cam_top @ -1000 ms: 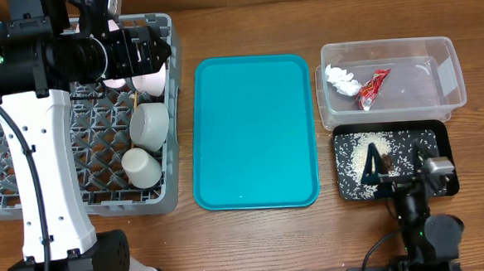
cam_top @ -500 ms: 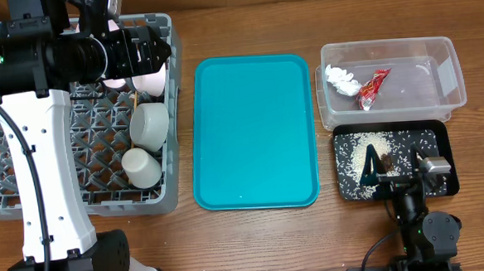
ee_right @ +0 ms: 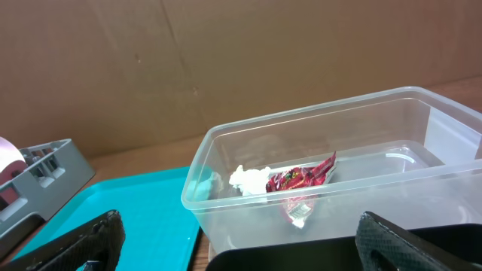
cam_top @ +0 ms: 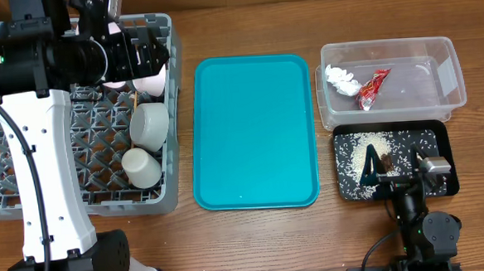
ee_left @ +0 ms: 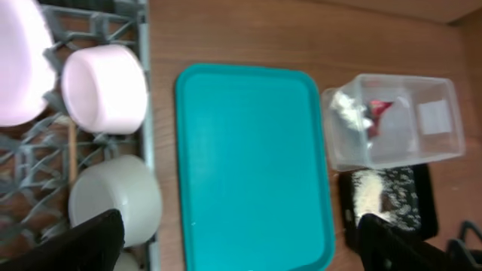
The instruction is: Sort waste into correct bins and load items into the dishwasher
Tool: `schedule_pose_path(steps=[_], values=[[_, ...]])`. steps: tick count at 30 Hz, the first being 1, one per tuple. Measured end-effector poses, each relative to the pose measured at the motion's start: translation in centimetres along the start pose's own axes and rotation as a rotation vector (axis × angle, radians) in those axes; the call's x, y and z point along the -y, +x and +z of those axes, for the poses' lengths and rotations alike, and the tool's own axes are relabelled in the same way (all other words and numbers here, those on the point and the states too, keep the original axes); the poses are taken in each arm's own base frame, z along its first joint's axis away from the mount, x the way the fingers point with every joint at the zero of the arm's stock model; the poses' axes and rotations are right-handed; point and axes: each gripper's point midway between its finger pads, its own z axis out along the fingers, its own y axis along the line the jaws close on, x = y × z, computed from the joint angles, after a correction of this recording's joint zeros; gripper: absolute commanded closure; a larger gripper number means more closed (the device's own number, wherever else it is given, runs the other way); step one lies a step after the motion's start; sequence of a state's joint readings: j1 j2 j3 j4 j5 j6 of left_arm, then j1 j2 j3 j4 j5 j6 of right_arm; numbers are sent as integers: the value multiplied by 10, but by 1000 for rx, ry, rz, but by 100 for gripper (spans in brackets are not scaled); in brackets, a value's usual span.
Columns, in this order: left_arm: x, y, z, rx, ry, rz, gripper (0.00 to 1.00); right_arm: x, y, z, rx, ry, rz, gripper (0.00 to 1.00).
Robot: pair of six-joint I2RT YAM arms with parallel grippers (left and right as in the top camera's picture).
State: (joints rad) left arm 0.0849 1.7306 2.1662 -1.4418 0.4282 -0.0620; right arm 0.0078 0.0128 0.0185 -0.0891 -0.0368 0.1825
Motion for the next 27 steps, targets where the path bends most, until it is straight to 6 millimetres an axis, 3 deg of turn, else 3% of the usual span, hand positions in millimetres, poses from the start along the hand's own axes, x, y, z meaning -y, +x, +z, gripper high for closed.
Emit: schedule_pose_path(steps=[3, 7, 14, 18, 19, 27], values=[[-11, -3, -1, 17, -65, 18, 0, 0, 0, 0, 0, 0, 0, 0], [-9, -16, -8, 111, -78, 143, 0, 0, 0, 0, 0, 0, 0, 0], [11, -8, -52, 395, -89, 363, 0, 0, 0, 0, 0, 0, 0, 0], [16, 20, -72, 553, -112, 442, 0, 0, 0, 0, 0, 0, 0, 0], [15, 35, -73, 599, -118, 466, 0, 0, 0, 0, 0, 0, 0, 0], [-2, 113, -49, 761, -156, 580, 0, 0, 0, 0, 1, 1, 0, 0]])
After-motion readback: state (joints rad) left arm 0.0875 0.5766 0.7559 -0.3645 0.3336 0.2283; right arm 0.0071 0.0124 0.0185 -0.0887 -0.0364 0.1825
